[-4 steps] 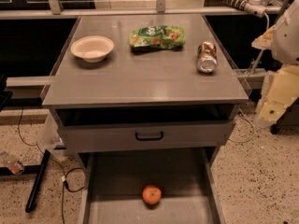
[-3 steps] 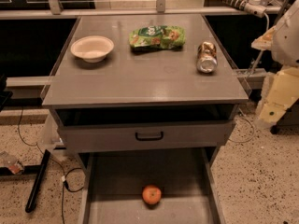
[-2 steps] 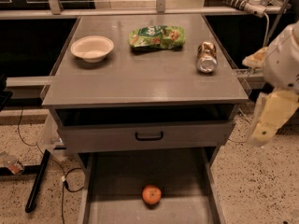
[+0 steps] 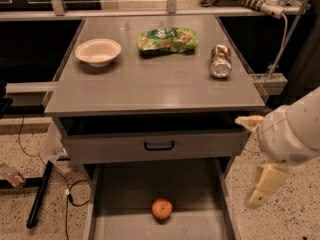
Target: Pick orange from middle drawer and place on counter
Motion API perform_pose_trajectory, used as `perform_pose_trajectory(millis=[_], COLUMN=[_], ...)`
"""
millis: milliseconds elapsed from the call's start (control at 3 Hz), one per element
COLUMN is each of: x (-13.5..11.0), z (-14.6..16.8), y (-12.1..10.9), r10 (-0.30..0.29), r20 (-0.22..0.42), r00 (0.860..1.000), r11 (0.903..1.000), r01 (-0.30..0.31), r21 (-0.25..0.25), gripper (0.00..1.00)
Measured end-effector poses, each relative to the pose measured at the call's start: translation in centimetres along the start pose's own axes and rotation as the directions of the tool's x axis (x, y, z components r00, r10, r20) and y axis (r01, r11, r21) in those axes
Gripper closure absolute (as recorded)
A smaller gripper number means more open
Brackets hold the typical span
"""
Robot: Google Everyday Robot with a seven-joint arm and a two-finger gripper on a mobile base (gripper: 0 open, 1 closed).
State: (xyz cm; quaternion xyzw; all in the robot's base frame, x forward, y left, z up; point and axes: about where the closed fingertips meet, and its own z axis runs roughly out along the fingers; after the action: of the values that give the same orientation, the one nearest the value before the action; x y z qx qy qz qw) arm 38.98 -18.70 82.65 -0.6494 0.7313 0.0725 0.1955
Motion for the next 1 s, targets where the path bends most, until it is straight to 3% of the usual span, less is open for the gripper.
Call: perform_pose_trajectory(millis=[333, 1000], x=[2.14, 2.22], z=[5.26, 5.39], y=[1.26, 0.68], r10=[0.003, -0.010], r20=[0.095, 0.096], r00=[0.995, 0.995], r11=[1.0000, 0.9994], r01=[-0.003, 0.007], r21=[0.005, 0.034], gripper=[0.00, 0.00])
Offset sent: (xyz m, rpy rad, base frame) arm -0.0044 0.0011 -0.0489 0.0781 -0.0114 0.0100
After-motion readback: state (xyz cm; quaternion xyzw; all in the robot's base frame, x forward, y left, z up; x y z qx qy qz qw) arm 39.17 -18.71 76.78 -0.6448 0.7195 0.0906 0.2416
